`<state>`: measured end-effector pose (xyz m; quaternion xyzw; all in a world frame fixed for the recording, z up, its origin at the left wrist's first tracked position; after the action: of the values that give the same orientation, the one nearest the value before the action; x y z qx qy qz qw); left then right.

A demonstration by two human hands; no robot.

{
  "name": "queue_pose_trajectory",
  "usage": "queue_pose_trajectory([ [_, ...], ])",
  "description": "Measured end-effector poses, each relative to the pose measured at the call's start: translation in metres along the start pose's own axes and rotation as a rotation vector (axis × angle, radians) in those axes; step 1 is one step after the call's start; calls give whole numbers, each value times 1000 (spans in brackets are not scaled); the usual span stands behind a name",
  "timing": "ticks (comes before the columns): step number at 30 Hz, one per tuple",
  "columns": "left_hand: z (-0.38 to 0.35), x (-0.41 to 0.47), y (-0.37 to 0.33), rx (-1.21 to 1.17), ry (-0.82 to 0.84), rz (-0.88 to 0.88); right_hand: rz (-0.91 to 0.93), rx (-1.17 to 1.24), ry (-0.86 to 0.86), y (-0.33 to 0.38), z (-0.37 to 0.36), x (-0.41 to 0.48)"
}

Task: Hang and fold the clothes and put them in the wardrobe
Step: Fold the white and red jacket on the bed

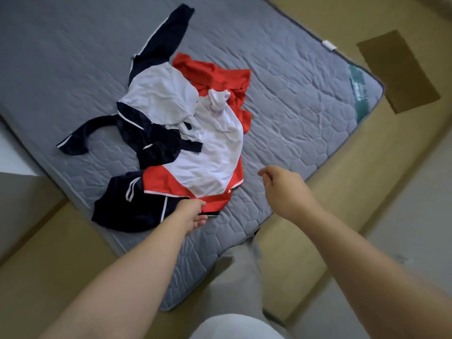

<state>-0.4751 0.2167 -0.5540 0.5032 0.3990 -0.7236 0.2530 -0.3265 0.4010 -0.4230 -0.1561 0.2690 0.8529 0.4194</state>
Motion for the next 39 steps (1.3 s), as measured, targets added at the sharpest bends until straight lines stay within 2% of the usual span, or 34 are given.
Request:
queue_pose_trajectory([
  [9,-22,146,-10,-232,-106,243,48,-43,193,-7,-57,164],
  [14,-39,201,12,-363,-124,387,38,-44,252,-17,-97,206],
  [18,-59,222,33,-573,-87,467,45,-90,318,-23,-124,218],
  [22,-71,230,42,-718,-185,397,36,-106,347,-28,-135,213],
  [27,-67,234,42,-714,-293,332,48,-99,343,-36,-136,200],
  [32,-63,201,28,-640,-219,280,85,-144,355,-40,-122,174],
  [39,-47,55,-24,-621,-67,-132,137,-173,340,-30,-57,96],
])
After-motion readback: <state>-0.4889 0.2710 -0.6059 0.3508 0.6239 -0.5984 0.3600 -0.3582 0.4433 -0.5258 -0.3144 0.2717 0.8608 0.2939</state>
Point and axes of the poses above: each hand's wrist, its own x-axis towards the middle knuckle, its own z-axis out of the back of the hand, y = z × x, the point moved 2 cm from there along x, towards the middle knuckle, and after that the axes turned 14 degrees about -x, right-handed, at the moved point
